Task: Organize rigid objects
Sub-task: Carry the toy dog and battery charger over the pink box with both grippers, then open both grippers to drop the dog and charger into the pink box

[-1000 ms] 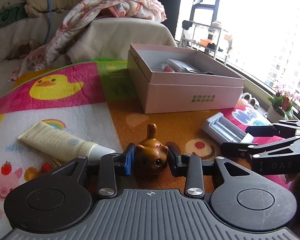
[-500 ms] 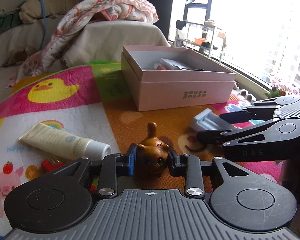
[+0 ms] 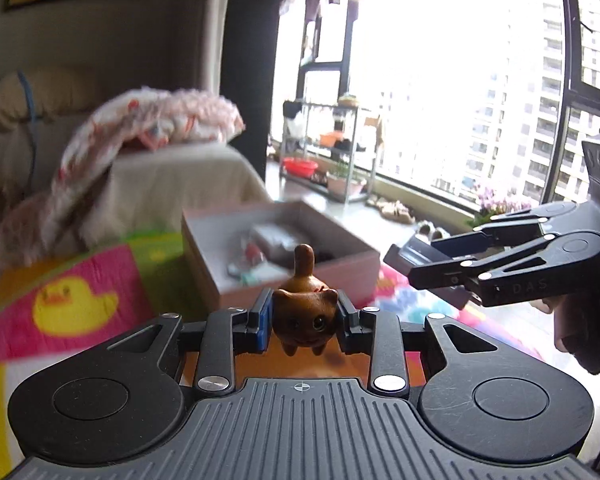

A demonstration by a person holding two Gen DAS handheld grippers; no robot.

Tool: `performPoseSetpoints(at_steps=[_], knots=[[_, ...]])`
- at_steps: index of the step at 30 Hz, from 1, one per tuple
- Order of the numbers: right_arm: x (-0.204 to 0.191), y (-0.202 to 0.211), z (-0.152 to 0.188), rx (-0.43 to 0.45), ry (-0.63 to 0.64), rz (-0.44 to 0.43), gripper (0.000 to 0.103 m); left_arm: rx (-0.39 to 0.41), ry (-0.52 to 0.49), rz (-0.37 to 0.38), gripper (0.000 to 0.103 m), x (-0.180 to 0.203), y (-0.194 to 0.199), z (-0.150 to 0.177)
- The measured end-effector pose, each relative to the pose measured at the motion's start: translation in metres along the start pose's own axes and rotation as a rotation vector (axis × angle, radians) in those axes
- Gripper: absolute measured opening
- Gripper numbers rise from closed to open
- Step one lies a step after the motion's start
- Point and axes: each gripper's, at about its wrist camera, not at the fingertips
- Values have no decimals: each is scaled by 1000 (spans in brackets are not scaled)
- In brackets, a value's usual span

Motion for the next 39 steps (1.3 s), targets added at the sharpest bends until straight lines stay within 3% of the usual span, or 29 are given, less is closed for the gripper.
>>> performPoseSetpoints(at_steps=[3,7,14,17,20,25,26,30,36,39], knots=[[15,23,-44,138,-34,16,48,59,39,-5,35,-20,-18,-48],[29,24,-93,251,-76,57,48,41,126,-22,35,-42,-68,-75],[44,-33,-143,221,-124,91,48,-73,220,-50,35,-70,-152,-60],[46,-65,-151,169,-141,101,48,-134,292,-6,34,-87,-171,-44],[46,-104,-151,106,-183,71,48,-100,301,16,34,-93,-166,-32],[40,-146,-155,41,-235,18,48,-15,310,-42,34,-102,-127,-28],[38,-165,-157,23,-267,-25,48,-14,311,-61,34,-103,-118,-26],[28,-191,-156,-22,-273,-26,62,-86,268,-175,34,-103,-94,-10],[4,-177,-128,-37,-163,21,62,-159,284,-228,34,-104,-74,21],[-18,-151,-99,-11,-41,38,72,-165,308,-238,34,-105,-63,30]])
Point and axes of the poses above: each gripper's, at about its wrist camera, not at the fingertips, and y roughly against the way its jaws point, x to its right, z to its underside, and after that the axes turned 4 degrees about -y, right-handed
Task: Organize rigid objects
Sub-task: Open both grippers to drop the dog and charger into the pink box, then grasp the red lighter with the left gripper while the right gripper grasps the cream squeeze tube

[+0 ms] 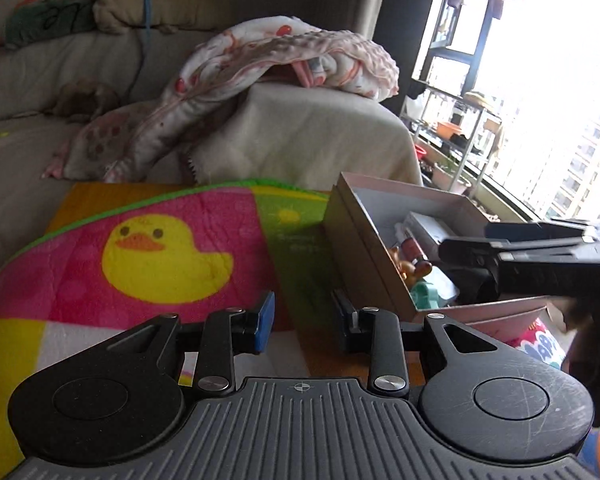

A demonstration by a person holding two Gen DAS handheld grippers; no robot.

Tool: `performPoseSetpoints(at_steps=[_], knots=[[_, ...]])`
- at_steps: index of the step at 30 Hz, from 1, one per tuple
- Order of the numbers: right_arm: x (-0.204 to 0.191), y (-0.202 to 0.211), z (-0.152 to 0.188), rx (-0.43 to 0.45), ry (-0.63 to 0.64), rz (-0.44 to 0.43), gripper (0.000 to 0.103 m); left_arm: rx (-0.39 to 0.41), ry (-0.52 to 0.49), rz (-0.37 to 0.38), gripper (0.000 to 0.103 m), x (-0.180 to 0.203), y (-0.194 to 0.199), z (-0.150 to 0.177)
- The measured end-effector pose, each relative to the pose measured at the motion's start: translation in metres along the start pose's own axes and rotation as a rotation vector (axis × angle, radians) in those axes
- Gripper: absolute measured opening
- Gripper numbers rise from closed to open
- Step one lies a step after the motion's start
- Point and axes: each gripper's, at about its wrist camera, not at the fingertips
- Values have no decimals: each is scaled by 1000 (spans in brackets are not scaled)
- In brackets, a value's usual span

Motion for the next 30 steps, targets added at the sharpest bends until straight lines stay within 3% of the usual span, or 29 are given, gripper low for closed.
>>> performPoseSetpoints(at_steps=[3,7,14,19,25,30], knots=[[-13,28,32,27,56,-16,74,-7,4,-7,34,-2,7,6],[-25,54,69,-3,40,-77,79,-14,10,-23,34,-4,15,13],[-47,62,103,-44,65,-146,79,-23,14,-79,34,-12,37,29],[-59,50,129,-99,86,-155,79,-13,94,-95,34,-31,59,39],[-50,49,131,-92,28,-162,79,-66,207,-117,34,-52,82,67],[-49,49,132,-88,23,-159,79,-138,287,-60,34,-55,91,83]])
Point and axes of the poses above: each gripper's, at about its wrist camera, not at the fingertips, and y roughly against the way its jaws point, x to its right, z to its underside, and after that the axes turned 4 degrees about -y, right-handed
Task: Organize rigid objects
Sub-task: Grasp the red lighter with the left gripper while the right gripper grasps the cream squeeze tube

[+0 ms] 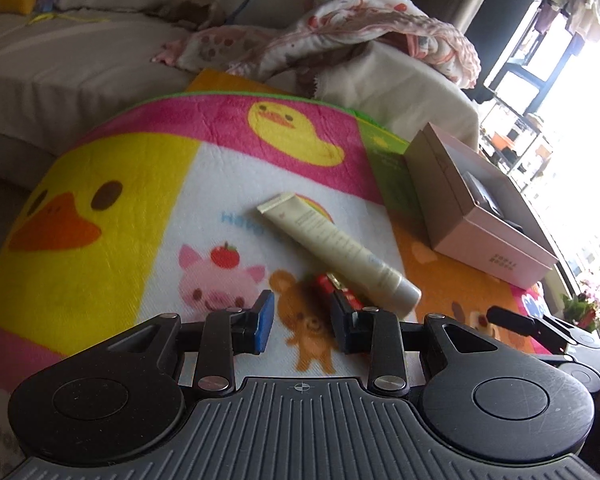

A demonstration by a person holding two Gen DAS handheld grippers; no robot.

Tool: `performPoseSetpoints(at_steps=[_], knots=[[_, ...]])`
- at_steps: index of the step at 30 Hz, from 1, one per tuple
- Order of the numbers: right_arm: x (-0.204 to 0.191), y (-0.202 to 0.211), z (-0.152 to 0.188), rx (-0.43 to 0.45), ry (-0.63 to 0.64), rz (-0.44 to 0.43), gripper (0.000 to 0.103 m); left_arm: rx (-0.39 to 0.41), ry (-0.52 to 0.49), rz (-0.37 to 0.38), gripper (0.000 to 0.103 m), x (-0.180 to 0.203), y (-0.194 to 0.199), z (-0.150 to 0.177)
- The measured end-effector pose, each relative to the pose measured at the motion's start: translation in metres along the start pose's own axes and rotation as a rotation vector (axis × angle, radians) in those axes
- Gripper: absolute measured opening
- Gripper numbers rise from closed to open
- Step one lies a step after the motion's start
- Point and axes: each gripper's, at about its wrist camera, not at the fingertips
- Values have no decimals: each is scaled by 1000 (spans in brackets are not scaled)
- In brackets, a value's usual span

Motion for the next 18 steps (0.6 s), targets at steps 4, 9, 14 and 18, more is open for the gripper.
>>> performPoseSetpoints(at_steps=[4,9,14,18], knots=[[0,1,0,1,-4,-2,79,-27,-45,21,34,17,-10,4],[2,1,0,3,-11,4,79,-7,-104,22,35,38,-29,-2],[2,1,-1,4,-15,2,79,26,-271,-24,35,62,-38,5],[3,1,-1,4,-18,0,79,52,-385,-54,32,68,-36,13]])
Point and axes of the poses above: each gripper's, at about its wrist camera, not at the fingertips, and y roughly against the way its jaws point, x to its right, z to its underside, and after that the axes turned 4 degrees about -y, right-handed
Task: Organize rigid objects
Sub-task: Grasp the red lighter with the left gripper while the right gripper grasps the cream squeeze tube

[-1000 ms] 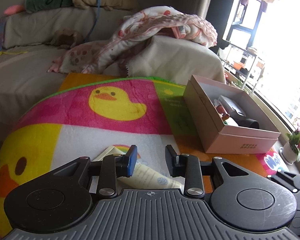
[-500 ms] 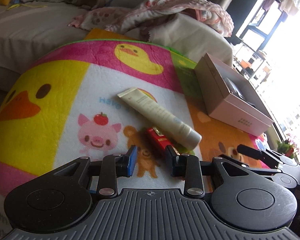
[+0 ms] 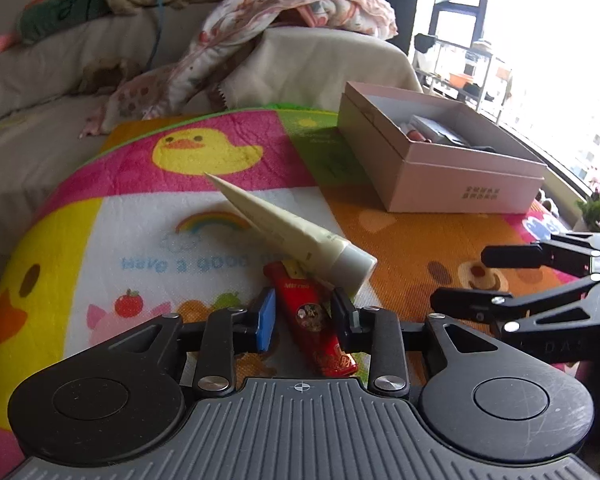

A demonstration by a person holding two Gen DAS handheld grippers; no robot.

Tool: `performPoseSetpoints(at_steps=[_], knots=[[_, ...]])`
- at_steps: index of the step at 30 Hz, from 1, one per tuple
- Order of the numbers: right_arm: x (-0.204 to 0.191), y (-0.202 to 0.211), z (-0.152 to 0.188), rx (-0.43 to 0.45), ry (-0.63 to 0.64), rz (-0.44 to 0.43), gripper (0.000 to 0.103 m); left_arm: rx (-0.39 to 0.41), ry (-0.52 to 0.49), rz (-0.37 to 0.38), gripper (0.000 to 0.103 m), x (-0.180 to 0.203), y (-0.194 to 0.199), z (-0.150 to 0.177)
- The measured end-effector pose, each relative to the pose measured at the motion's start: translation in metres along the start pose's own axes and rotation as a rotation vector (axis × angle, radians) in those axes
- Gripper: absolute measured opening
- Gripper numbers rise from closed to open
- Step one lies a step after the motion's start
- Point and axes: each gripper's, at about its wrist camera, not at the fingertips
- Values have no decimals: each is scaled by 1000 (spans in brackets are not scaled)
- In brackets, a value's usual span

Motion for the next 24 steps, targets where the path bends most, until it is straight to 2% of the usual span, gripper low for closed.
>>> performPoseSetpoints(at_steps=[2,4,9,10,14,16,18,19,21,24], knots=[[1,0,-2,-5,-6,-3,79,-1,0,-26,27,-6,2,3],[-1,-1,-5,-20,5,-4,79,3,26,-37,27,-18,5,6],[-24,0,-30,-18,82,-70,77,38,89,1,27,-35,11,15],[-34,-4,-46,-14,82,-113,74,50,87,2,27,-35,11,17],[-51,-23,-68,-40,73,-173,59,80,80,-6,27,-33,12,21],[-63,-54,-80,-115,48,-205,58,83,90,1,27,-35,12,22],[-67,-66,-80,-144,40,-208,55,88,107,14,27,-38,13,23],[-70,-82,-78,-194,34,-189,48,91,117,21,27,-40,13,24],[-69,-84,-76,-185,24,-189,44,95,135,34,27,-42,14,25],[-67,-76,-73,-191,39,-190,28,98,150,46,27,-44,14,26]])
Point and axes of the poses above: each gripper's, at about its wrist camera, not at the fingertips, and y roughly against the way its jaws point, x to its right, z to its underside, and after that the axes turned 4 degrees about -y, right-handed
